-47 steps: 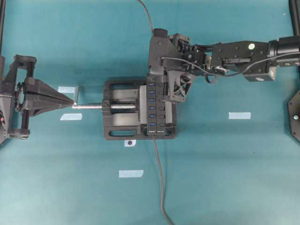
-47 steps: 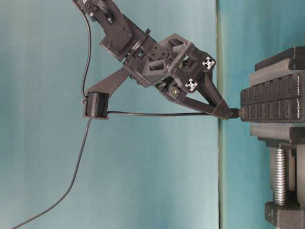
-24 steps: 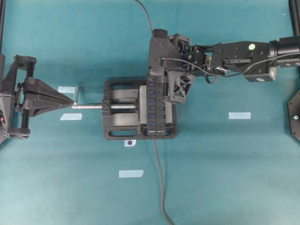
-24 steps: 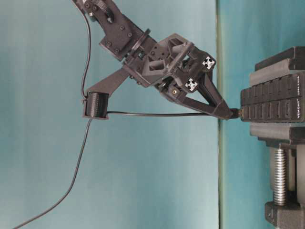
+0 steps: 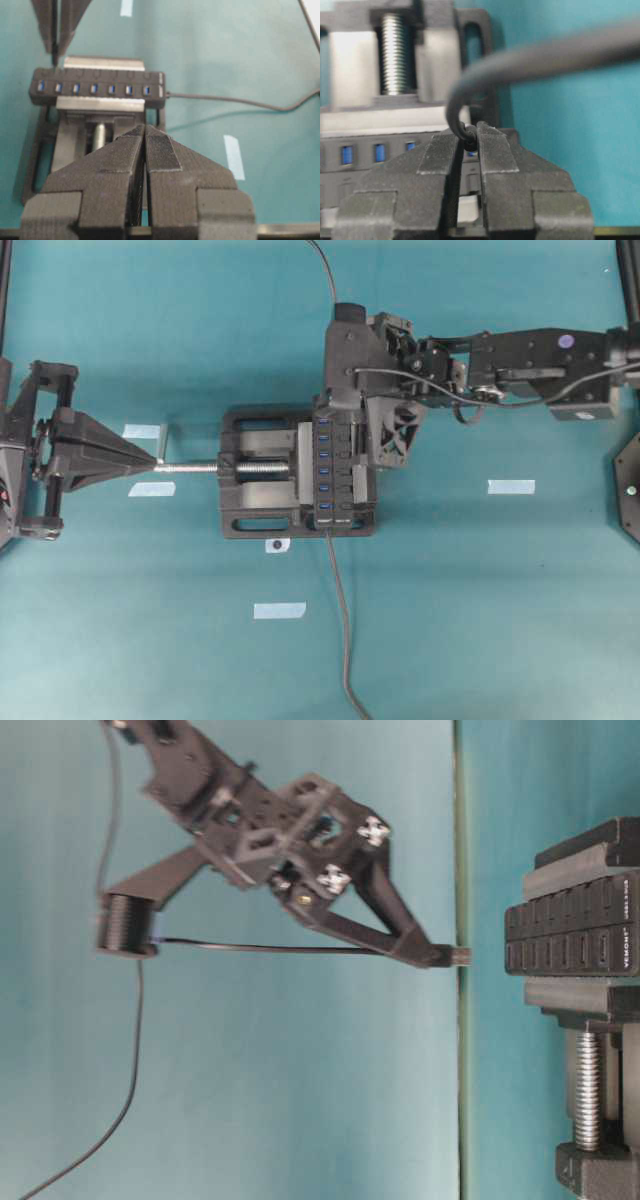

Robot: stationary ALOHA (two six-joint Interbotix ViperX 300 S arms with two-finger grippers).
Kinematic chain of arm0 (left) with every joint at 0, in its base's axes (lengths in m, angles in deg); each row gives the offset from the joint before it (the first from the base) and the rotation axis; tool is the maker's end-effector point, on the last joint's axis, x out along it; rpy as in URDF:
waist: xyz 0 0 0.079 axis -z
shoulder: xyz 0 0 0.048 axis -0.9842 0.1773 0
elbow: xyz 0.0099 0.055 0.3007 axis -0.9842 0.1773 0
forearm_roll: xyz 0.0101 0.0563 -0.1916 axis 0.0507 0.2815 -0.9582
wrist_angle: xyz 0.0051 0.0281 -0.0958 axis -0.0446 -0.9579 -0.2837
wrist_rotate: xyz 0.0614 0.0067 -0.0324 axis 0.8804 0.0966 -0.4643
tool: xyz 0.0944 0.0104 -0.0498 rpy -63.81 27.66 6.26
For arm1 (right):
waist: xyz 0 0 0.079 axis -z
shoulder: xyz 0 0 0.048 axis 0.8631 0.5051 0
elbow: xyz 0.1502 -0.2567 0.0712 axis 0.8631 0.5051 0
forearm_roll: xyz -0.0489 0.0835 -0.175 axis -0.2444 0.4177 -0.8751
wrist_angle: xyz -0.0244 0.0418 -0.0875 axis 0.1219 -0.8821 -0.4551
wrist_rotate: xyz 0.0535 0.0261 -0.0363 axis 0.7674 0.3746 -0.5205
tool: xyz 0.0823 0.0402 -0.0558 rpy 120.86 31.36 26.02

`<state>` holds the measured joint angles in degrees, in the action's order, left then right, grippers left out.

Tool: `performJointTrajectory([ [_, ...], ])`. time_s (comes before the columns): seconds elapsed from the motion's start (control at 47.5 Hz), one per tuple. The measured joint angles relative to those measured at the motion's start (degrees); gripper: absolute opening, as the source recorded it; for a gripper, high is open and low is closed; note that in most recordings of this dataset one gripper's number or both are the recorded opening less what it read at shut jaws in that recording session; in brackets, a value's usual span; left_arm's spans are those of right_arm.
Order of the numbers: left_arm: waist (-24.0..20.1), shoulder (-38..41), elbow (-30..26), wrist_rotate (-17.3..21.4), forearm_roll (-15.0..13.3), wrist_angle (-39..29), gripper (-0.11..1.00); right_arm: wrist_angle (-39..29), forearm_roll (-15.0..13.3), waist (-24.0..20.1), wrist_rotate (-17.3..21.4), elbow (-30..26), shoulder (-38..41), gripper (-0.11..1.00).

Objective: Insert the USB into the front port of the fixed hub.
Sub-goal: 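Lower the right gripper and close it on the black USB plug, then pull the USB plug out of the hub's end port with the right gripper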

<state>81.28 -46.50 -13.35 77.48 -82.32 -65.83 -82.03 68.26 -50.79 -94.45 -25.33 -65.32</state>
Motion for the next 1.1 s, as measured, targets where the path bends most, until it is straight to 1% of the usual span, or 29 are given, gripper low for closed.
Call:
performJointTrajectory([
  [0.274, 0.09, 0.0, 0.0, 0.0, 0.0, 0.0, 0.0, -1.41, 0.7, -0.97, 0.09, -1.32, -2.46, 0.09],
  [0.632, 0.18, 0.0, 0.0, 0.0, 0.09, 0.09, 0.0, -2.64, 1.49, -1.49, 0.0, -1.32, -2.72, 0.09],
  [0.906, 0.18, -0.09, 0.0, 0.0, 0.09, 0.0, 0.0, -3.52, 3.43, -2.72, 0.09, -1.32, -2.72, 0.09],
  [1.096, 0.18, -0.09, 0.18, 0.0, 0.09, 0.0, 0.0, -3.87, 3.6, -4.22, 3.52, -1.32, -2.72, 0.09],
])
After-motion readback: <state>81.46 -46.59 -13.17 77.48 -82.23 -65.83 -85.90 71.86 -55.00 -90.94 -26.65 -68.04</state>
